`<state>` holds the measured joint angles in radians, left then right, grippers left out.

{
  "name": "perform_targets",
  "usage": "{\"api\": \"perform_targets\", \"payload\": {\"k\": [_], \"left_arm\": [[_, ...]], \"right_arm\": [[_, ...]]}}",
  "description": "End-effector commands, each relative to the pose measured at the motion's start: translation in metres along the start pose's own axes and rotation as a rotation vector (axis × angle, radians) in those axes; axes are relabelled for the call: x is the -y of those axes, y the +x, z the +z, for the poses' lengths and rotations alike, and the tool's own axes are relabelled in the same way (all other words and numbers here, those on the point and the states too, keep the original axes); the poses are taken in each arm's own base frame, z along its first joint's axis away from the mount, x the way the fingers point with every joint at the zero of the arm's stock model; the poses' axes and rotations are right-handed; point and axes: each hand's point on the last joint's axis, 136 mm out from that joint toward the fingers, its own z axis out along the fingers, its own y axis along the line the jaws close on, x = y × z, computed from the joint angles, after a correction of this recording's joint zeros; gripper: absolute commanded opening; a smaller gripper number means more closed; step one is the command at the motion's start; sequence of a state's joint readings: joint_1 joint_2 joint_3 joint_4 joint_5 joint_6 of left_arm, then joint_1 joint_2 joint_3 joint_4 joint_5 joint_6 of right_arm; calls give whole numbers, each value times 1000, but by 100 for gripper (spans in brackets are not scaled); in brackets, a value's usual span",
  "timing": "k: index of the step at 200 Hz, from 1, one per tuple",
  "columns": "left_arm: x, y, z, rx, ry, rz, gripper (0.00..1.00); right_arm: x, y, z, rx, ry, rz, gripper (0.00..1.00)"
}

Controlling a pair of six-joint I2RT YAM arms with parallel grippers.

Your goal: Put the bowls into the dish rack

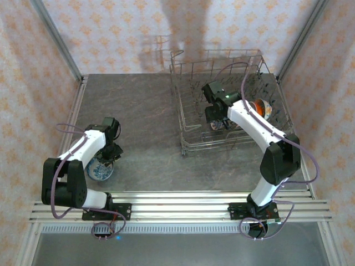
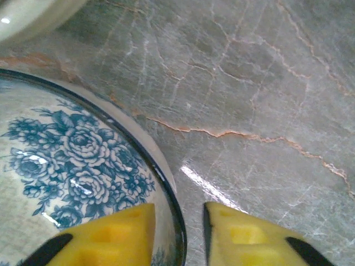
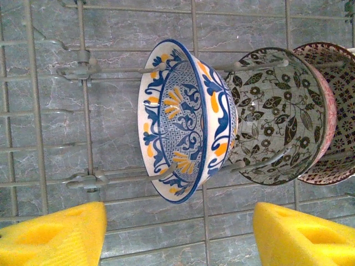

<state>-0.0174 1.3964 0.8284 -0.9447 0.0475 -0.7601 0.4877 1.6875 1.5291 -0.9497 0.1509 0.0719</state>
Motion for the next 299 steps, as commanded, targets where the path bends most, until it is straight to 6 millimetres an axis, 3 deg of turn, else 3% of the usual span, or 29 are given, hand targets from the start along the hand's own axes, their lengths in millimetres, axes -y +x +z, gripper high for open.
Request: {"api": "perform_targets", "payload": {"k": [1, 64, 103, 156, 225, 261, 299], "left_arm": [[-2, 4, 5, -12, 9, -20, 23], [13, 8, -13, 1, 160, -94, 1], [41, 8, -42, 48, 353, -191, 0], [100, -8, -118, 189, 577, -226, 0], [214, -16, -220, 259, 846, -167, 0], [242, -12, -265, 269, 933, -171, 0], [252, -10, -296, 272, 991, -203, 0]], "right_arm": [[3, -7, -10, 11, 0, -1, 70], [-5, -11, -20, 23, -22, 0, 69], [-6, -14, -33, 32, -47, 20, 69], [-31, -36, -79, 122, -231, 46, 69], [-84, -45, -121, 210, -452, 20, 67], [-111, -46, -148, 296, -532, -25, 66], [-143, -43, -161, 383, -570, -82, 64]]}}
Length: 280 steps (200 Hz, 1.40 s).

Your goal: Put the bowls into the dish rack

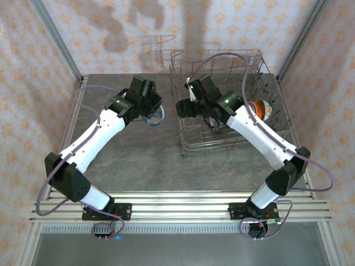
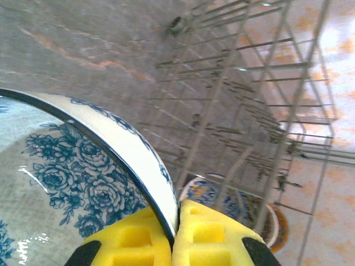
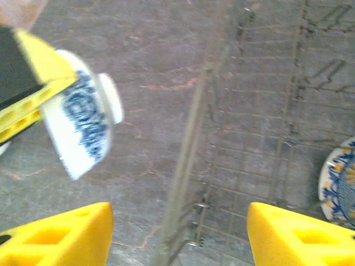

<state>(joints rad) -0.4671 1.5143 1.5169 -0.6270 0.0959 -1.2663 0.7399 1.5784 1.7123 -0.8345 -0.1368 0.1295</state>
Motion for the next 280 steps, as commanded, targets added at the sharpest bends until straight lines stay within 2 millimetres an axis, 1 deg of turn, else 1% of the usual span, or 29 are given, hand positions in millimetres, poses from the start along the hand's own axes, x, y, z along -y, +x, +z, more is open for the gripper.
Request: {"api": "perform_targets", "payload": {"k": [1, 27, 62, 88, 110, 130, 154, 160, 173, 189, 197, 200, 214, 228, 244, 250, 254, 262, 280], "left_arm": [[32, -13, -19, 72, 79, -46, 0], [46, -15, -31, 96, 110, -52, 0], [54, -14, -37, 105, 128, -75, 0], [58, -13, -39, 114, 131, -85, 0], [58, -14, -41, 128, 127, -104, 0], [60, -17, -44, 148, 129, -115, 0], [65, -14, -44, 145, 138, -125, 0], [65, -14, -45, 147, 135, -125, 0], [64, -14, -47, 157, 130, -126, 0], [61, -14, -47, 163, 127, -132, 0], [60, -13, -48, 160, 125, -135, 0], [60, -13, -48, 160, 124, -135, 0], [58, -11, -50, 163, 127, -139, 0], [59, -8, -53, 159, 146, -142, 0], [58, -5, -54, 144, 158, -144, 0], [57, -5, -55, 143, 158, -143, 0], [56, -5, -55, 144, 159, -145, 1], [54, -5, -57, 147, 164, -144, 6], [53, -7, -62, 157, 188, -152, 23]], "right_arm": [[-19, -11, -3, 91, -31, -29, 63], [-29, -14, 3, 124, -23, -30, 62], [-38, -21, 13, 178, -13, -10, 59], [-35, -25, 24, 194, 24, 6, 56], [-28, -29, 31, 214, 72, 43, 51], [-27, -30, 37, 230, 88, 66, 47], [-26, -32, 40, 268, 126, 69, 39], [-25, -33, 39, 285, 155, 69, 35], [-23, -35, 36, 308, 194, 75, 32], [-16, -36, 33, 333, 236, 111, 23], [-12, -37, 31, 347, 255, 126, 20], [-11, -37, 31, 352, 262, 131, 17], [-6, -39, 28, 369, 288, 149, 14], [-3, -42, 24, 387, 301, 167, 5], [0, -44, 20, 412, 308, 194, 0], [1, -44, 17, 422, 307, 201, 0], [1, -44, 17, 426, 308, 205, 0], [3, -45, 14, 435, 312, 213, 0], [6, -46, 10, 450, 318, 220, 0]]}}
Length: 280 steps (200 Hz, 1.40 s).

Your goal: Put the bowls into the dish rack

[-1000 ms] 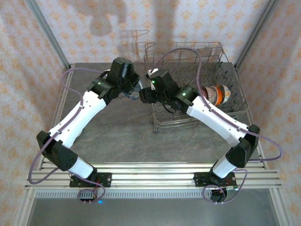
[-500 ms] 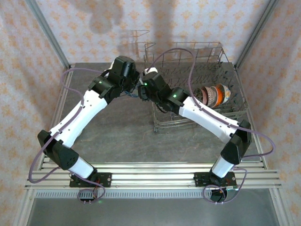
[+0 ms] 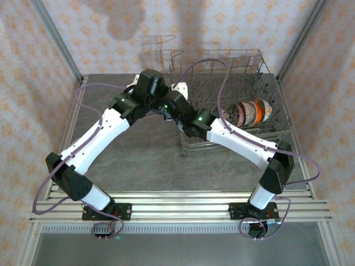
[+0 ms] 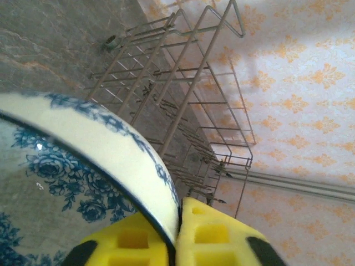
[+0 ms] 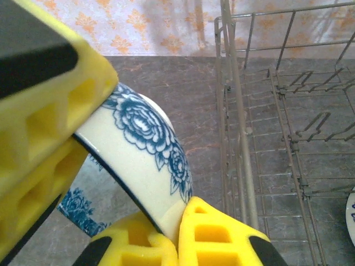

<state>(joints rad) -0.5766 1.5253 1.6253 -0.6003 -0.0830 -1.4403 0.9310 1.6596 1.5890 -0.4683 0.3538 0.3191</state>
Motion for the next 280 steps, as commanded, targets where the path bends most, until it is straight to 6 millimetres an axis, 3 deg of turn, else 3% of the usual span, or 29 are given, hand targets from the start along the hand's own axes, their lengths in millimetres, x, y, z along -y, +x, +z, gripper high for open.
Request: {"api": "perform_targets", "payload": {"k": [1, 31, 71, 136, 172, 225, 280], "left_arm": [[10, -16, -34, 44, 72, -24, 24], [15, -20, -44, 56, 101, -13, 53], [30, -15, -52, 20, 166, 42, 72], [40, -21, -54, 1, 161, 304, 74], [42, -21, -20, -80, 163, 430, 74], [24, -9, 36, -232, 109, 608, 74], [2, -27, 59, -269, 94, 699, 74]], "right_arm": [[31, -32, -14, 124, 100, 104, 0], [35, -34, -19, 130, 108, 94, 0], [56, -34, -28, 125, 138, 114, 0], [140, -65, -44, 162, 322, 179, 0], [198, -84, -46, 154, 477, 197, 0], [288, -92, -23, 58, 792, 174, 0], [352, -89, -8, -8, 1026, 140, 0]]}}
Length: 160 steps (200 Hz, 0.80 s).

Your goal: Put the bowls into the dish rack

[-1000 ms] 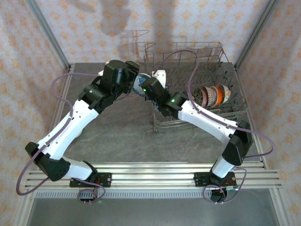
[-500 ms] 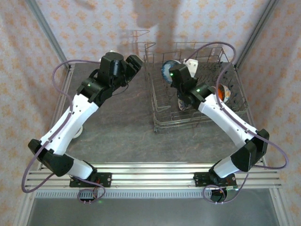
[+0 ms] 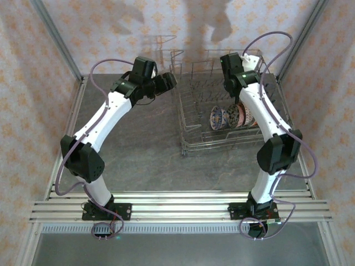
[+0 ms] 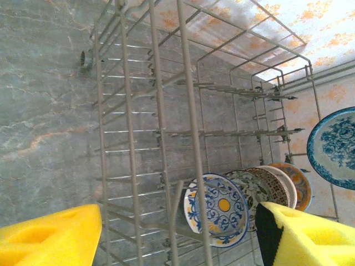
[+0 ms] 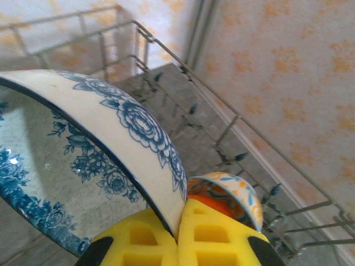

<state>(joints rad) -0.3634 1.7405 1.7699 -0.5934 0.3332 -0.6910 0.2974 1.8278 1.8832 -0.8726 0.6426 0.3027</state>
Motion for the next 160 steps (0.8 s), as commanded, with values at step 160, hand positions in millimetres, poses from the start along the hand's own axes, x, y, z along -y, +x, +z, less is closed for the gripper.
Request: {"api": "perform_targets", "payload": {"k": [160], "left_arm": [[-86, -13, 21, -4, -96, 42, 74]], "right_arm": [[11, -34, 121, 68, 413, -109, 0]]}}
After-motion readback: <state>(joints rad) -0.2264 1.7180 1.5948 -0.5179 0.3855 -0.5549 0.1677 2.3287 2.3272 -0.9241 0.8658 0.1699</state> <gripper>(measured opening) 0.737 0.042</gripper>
